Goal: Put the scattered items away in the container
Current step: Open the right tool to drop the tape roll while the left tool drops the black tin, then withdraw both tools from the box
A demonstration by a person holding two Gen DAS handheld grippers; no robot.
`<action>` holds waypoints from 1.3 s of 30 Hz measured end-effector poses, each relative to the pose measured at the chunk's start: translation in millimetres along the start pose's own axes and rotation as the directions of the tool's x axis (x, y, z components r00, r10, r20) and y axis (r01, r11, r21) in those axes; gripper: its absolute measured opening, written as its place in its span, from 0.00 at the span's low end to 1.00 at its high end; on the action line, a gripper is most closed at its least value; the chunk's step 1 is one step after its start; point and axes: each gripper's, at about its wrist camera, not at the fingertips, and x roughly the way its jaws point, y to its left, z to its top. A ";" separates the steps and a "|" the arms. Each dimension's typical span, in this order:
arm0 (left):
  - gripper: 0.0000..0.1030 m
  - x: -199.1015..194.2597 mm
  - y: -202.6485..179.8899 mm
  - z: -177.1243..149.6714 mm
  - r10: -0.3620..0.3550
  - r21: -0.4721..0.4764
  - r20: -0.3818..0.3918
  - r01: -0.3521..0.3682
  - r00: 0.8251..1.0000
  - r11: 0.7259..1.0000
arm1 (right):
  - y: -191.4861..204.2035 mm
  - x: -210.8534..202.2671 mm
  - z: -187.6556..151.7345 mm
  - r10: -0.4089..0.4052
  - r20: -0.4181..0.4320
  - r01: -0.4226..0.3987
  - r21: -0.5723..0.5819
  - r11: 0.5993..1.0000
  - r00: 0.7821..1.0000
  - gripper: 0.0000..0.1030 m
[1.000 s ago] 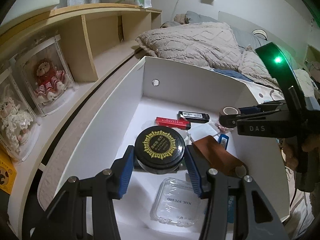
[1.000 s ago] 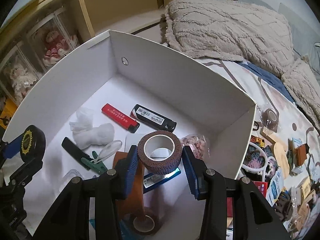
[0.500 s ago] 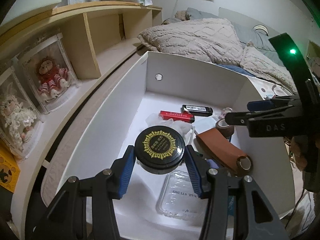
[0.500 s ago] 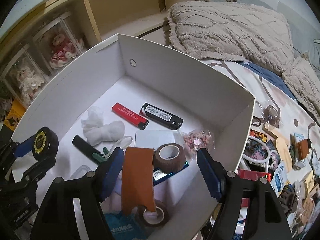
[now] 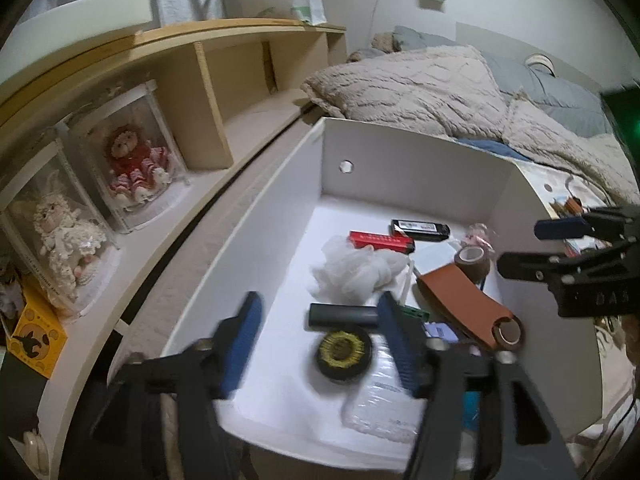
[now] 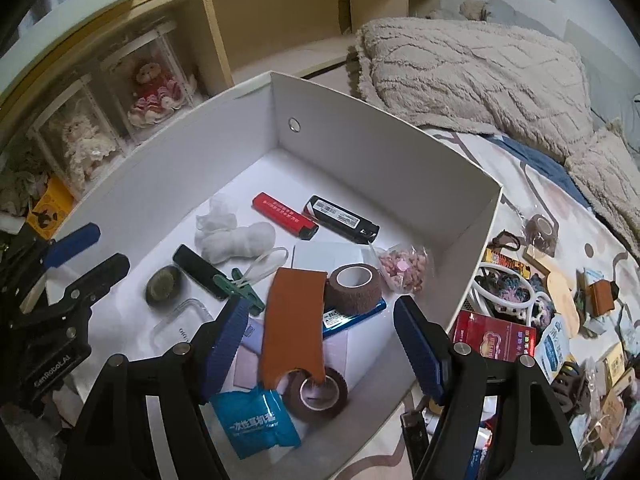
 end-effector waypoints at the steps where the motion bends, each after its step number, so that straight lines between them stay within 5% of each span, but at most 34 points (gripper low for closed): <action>1: 0.66 -1.1 -0.1 -0.3 0.000 -0.002 0.003 0.000 1.000 1.000 | 1.1 -1.1 -0.3 0.004 0.002 -0.004 -0.002 1.000 1.000 0.73; 14: 0.66 -6.2 -3.6 -0.7 -0.038 -0.011 0.014 0.038 0.999 0.999 | 8.5 -14.5 -5.1 0.014 0.057 -0.014 -0.003 1.000 0.998 0.73; 17: 0.78 -10.8 -7.0 -1.6 -0.047 -0.007 0.031 0.047 0.998 0.999 | 6.7 -18.6 -7.6 0.019 0.078 -0.019 0.005 1.000 0.997 0.75; 20: 0.85 -17.4 -10.5 -2.0 -0.044 0.000 0.052 0.044 0.998 0.999 | 6.7 -26.9 -11.8 0.011 0.117 -0.010 -0.009 1.000 0.993 0.92; 23: 0.92 -24.8 -13.3 -1.5 -0.045 -0.002 0.077 0.046 0.996 0.999 | 6.9 -34.2 -15.7 -0.020 0.146 0.024 -0.024 0.999 0.989 0.93; 25: 1.00 -31.0 -14.5 -1.3 -0.055 -0.009 0.096 0.056 0.994 0.998 | 5.6 -40.3 -19.7 -0.046 0.166 0.051 -0.023 0.998 0.985 0.95; 39: 1.00 -82.8 -39.0 -8.1 -0.126 0.029 0.205 0.123 0.971 0.992 | -10.5 -104.0 -57.1 -0.146 0.324 0.146 0.024 0.989 0.935 1.00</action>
